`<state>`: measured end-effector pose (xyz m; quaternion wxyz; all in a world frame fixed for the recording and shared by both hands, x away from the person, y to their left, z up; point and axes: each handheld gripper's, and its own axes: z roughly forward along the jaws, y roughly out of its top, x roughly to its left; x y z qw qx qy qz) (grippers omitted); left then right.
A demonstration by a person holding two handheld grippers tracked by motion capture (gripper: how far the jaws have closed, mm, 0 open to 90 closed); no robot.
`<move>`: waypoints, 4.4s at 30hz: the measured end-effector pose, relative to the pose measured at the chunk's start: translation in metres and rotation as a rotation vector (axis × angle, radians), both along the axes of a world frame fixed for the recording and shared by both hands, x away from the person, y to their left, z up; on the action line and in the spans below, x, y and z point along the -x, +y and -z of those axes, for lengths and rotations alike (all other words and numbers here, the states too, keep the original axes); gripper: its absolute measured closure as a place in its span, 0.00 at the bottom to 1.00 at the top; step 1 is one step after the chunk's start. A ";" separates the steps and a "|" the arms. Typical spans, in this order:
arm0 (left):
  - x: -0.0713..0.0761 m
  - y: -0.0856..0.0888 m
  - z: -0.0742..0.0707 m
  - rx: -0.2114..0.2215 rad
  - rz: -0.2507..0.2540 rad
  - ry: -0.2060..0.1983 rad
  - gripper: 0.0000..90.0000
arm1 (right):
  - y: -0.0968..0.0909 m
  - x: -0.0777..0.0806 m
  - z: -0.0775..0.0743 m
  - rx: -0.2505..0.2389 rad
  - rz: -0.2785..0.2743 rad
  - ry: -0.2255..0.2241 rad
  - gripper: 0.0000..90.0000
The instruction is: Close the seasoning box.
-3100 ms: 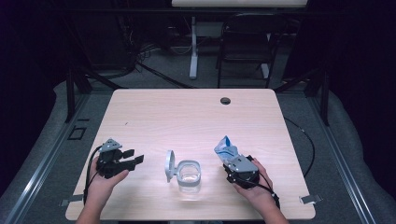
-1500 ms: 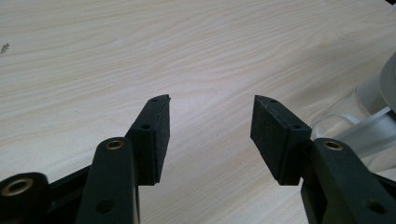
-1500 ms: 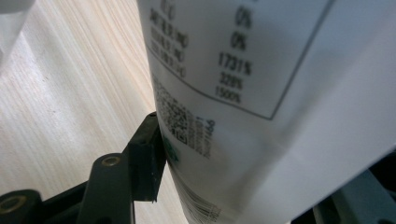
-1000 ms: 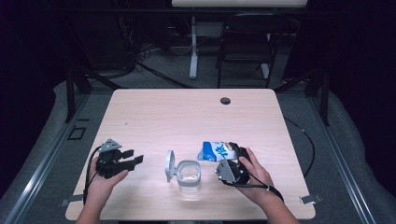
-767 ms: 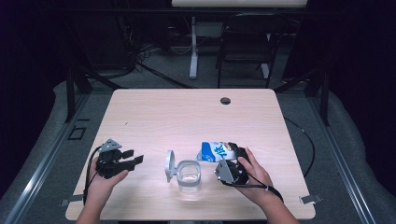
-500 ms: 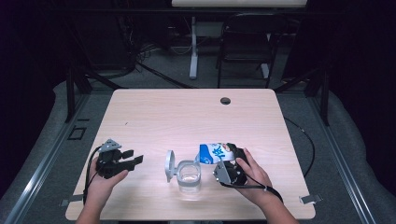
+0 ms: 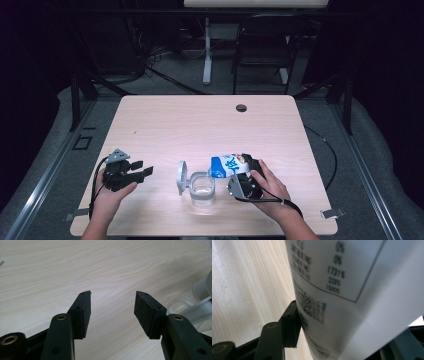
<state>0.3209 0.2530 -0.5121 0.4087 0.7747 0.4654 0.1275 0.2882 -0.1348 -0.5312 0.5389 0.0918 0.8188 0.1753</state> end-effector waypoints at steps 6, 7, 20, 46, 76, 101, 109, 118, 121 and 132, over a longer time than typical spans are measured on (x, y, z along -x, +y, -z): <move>0.000 0.000 0.001 0.001 -0.001 -0.002 0.53 | 0.001 0.001 0.002 0.033 -0.004 -0.004 0.48; 0.000 0.000 0.001 0.000 0.002 -0.001 0.53 | 0.001 0.001 0.004 0.037 -0.013 -0.008 0.48; 0.000 0.000 0.001 0.002 0.002 0.001 0.53 | 0.005 0.003 0.008 0.115 -0.030 -0.041 0.48; 0.000 0.001 0.001 0.004 0.002 0.001 0.53 | 0.009 0.006 0.011 0.230 -0.041 -0.068 0.48; -0.001 0.002 0.003 0.011 -0.008 0.004 0.53 | 0.008 0.005 0.008 0.252 -0.058 -0.066 0.48; -0.002 0.003 0.004 0.008 -0.007 0.011 0.53 | 0.006 0.006 -0.002 0.356 -0.060 -0.079 0.48; -0.002 0.003 0.005 0.007 -0.007 0.011 0.53 | 0.006 0.006 -0.005 0.378 -0.064 -0.073 0.48; -0.002 0.003 0.004 0.006 -0.008 0.018 0.53 | 0.007 0.006 -0.008 0.408 -0.071 -0.061 0.49; -0.002 0.003 0.004 0.005 -0.008 0.019 0.53 | 0.007 0.005 -0.009 0.412 -0.078 -0.057 0.49; -0.002 0.004 0.005 0.013 -0.014 0.010 0.53 | 0.009 0.006 -0.013 0.449 -0.078 -0.036 0.49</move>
